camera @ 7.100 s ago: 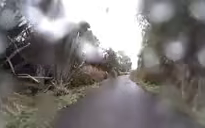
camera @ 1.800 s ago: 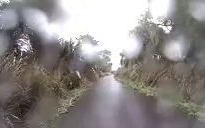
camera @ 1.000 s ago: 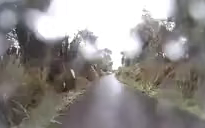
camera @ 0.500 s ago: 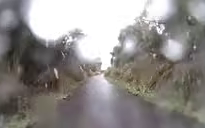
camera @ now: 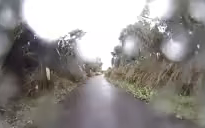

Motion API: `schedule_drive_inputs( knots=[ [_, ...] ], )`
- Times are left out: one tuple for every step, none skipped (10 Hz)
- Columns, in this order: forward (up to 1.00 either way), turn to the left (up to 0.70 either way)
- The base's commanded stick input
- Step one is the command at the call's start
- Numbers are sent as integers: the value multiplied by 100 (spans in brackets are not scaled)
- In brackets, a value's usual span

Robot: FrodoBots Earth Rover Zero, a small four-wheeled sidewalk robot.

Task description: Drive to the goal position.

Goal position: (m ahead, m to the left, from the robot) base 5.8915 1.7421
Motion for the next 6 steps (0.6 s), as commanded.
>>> schedule_drive_inputs(
  knots=[
    [85, 0],
    [85, 0],
    [85, 0],
    [85, 0],
    [85, 0],
    [85, 3]
  ],
)
